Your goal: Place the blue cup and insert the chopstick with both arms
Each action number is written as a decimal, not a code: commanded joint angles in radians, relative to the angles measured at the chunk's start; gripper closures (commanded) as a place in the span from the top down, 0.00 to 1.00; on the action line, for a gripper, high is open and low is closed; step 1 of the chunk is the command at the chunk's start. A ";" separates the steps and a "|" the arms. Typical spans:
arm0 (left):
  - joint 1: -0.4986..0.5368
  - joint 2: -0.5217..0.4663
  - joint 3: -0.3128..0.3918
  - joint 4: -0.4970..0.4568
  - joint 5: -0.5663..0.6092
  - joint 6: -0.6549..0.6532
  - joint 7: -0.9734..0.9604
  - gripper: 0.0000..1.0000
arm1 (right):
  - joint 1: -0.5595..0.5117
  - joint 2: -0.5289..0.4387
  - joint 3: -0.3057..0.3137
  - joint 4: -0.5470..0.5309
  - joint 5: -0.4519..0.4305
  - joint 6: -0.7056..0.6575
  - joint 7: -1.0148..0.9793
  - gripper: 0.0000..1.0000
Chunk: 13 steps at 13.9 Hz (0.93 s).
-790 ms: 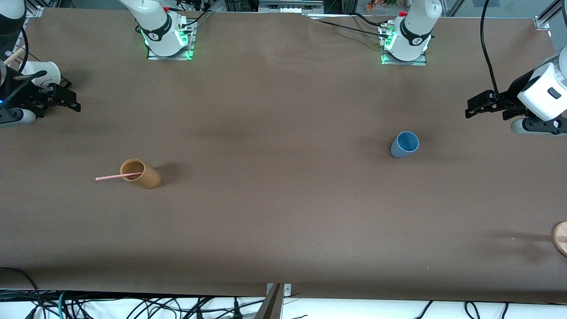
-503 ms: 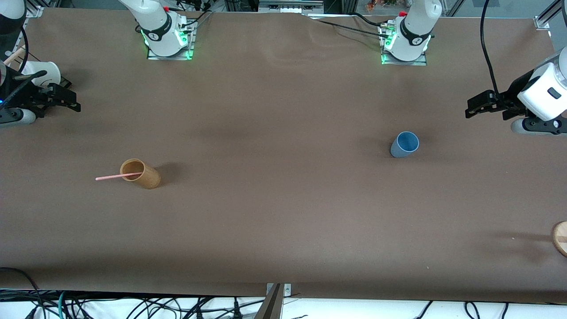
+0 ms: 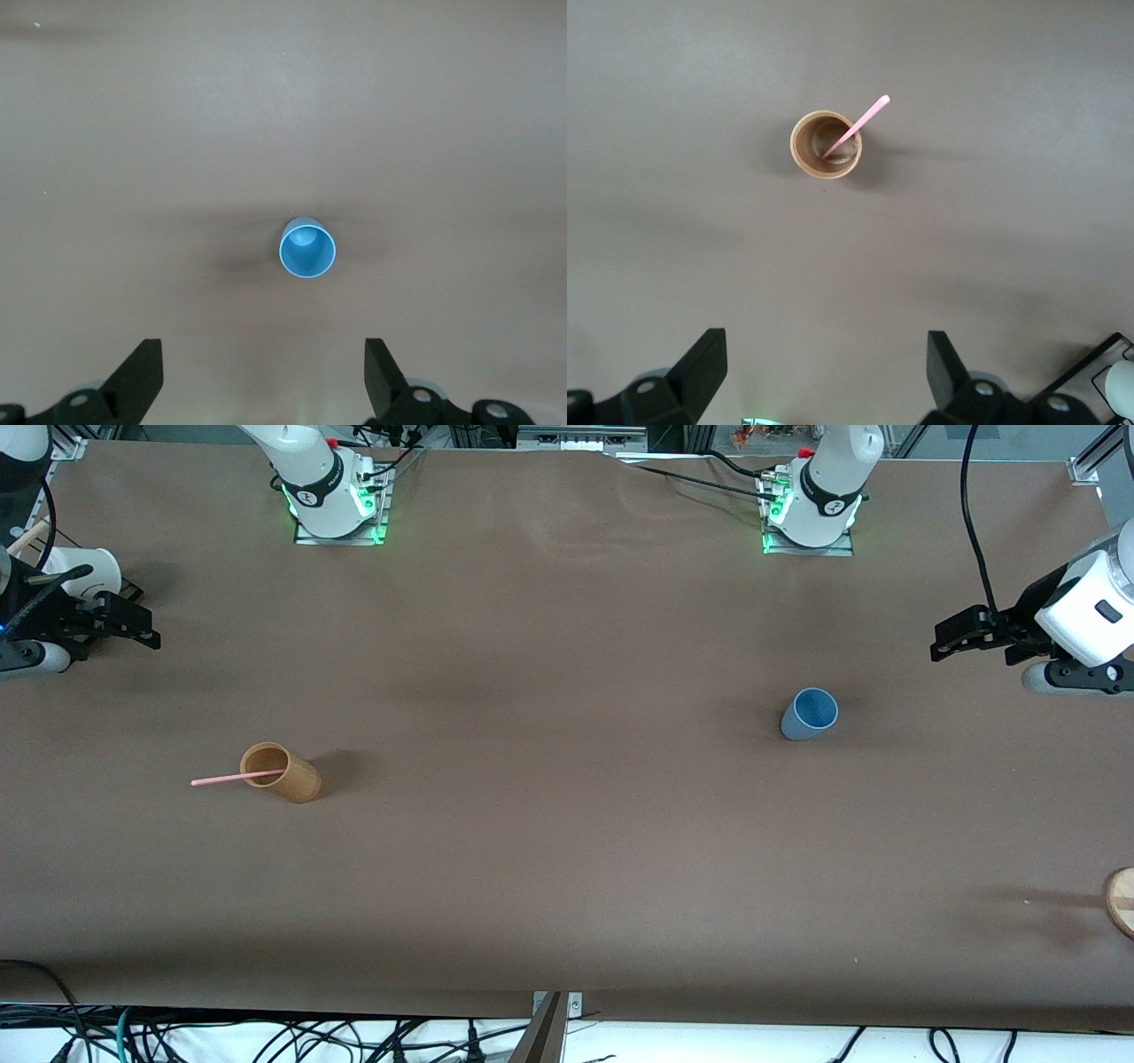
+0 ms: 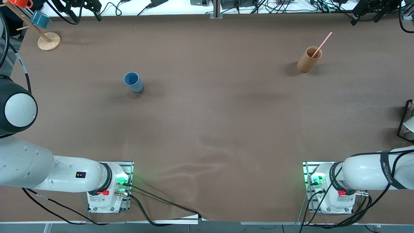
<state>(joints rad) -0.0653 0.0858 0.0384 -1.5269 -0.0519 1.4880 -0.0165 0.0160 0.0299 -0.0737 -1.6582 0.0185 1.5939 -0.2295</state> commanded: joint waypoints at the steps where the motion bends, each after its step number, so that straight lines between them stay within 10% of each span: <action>1: 0.004 0.005 -0.002 0.016 -0.014 -0.012 0.017 1.00 | -0.019 -0.002 0.019 0.014 0.001 -0.008 0.010 1.00; 13: 0.006 0.006 -0.002 0.014 -0.016 -0.011 0.015 1.00 | -0.019 0.002 0.017 0.024 0.003 -0.018 -0.004 1.00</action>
<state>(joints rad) -0.0653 0.0868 0.0384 -1.5269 -0.0519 1.4880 -0.0165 0.0158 0.0299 -0.0732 -1.6524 0.0185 1.5927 -0.2296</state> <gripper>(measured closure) 0.000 0.000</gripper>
